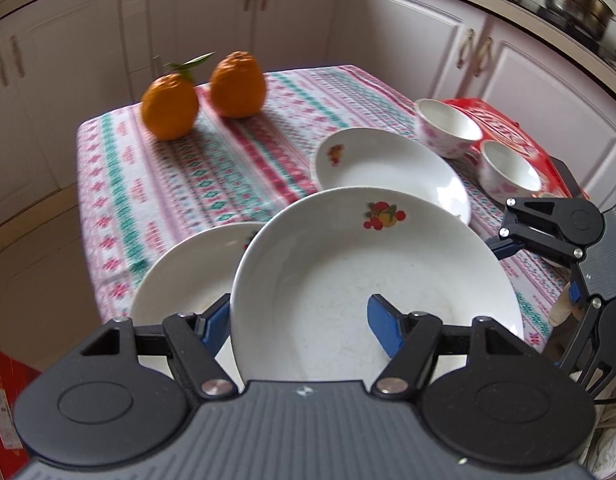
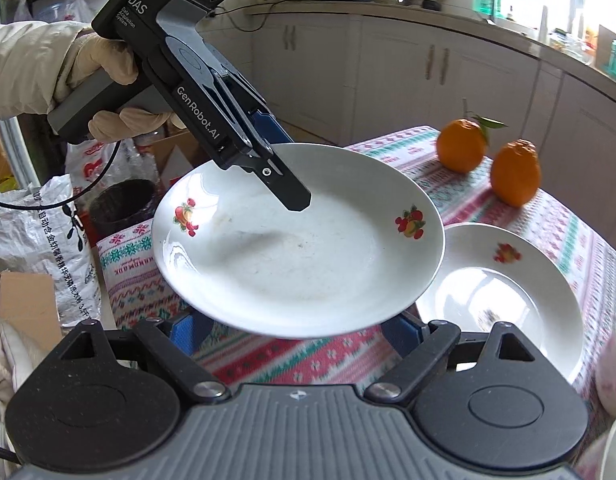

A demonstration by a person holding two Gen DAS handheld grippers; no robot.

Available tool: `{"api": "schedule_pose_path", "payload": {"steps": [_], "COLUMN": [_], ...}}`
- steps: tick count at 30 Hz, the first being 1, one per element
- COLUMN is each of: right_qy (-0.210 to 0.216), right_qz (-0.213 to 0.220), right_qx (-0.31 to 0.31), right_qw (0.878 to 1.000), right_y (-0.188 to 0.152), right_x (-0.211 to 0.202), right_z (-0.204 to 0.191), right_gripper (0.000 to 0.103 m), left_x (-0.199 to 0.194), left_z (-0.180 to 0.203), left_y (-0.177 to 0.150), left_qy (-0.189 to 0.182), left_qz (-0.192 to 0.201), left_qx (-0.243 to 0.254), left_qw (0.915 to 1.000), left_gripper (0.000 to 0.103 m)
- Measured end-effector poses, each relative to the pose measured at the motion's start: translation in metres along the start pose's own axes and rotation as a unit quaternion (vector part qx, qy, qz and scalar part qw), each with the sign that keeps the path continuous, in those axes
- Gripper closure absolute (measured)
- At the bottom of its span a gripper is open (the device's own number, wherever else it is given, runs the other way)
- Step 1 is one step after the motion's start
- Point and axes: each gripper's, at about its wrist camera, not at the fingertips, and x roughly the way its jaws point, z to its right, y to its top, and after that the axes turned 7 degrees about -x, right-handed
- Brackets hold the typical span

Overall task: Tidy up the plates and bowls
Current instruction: 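Lift the large plate with the left gripper toward another white plate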

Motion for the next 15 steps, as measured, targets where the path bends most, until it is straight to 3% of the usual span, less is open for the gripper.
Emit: {"api": "schedule_pose_path", "payload": {"steps": [15], "right_qy": [0.033], "right_qz": [-0.021], "right_qx": [0.0], "right_qw": [0.999], "right_y": [0.018], "right_x": [0.035], "right_z": [0.001], "right_gripper": [0.01], "left_x": [0.011], "left_z": [-0.04], "left_y": [-0.012], "left_qy": [0.011], "left_qz": [-0.001], "left_qx": [-0.051], "left_qw": [0.9987], "left_gripper": [0.033]}}
